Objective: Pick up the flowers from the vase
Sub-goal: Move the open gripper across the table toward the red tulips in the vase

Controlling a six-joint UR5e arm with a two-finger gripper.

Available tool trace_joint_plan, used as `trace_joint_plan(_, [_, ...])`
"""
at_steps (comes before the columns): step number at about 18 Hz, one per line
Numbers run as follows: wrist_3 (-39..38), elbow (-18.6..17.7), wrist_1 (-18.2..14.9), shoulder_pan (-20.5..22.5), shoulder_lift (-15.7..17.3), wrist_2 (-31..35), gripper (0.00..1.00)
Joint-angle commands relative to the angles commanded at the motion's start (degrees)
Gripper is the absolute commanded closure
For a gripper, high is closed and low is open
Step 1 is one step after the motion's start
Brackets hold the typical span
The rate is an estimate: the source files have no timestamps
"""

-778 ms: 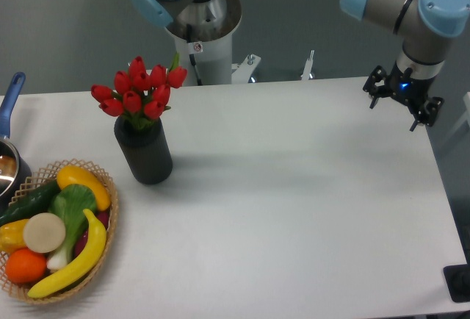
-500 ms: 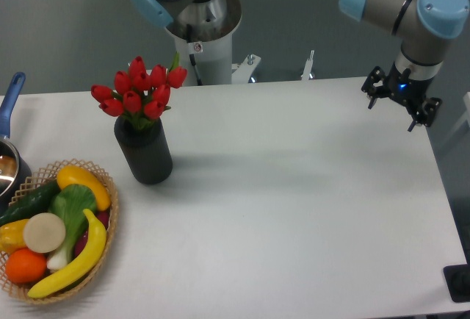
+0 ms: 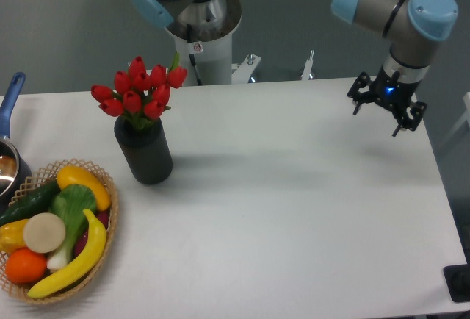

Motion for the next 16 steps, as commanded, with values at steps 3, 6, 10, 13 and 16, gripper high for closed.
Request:
trace_joint_plan(3, [0.35, -6.6, 3.62, 2.64, 3.61, -9.05, 0.0])
trace_joint_plan(6, [0.26, -12.67, 7.13, 4.05, 5.46, -23.97, 0.0])
trace_joint_plan(10, [0.0, -18.03, 7.67, 3.7, 6.86, -36.05, 0.0])
trace_joint_plan(13, [0.0, -22.6, 7.67, 3.17, 10.37, -41.31, 0.0])
trace_joint_plan(16, [0.96, -27.87, 7.76, 2.82, 13.28, -52.2, 0.0])
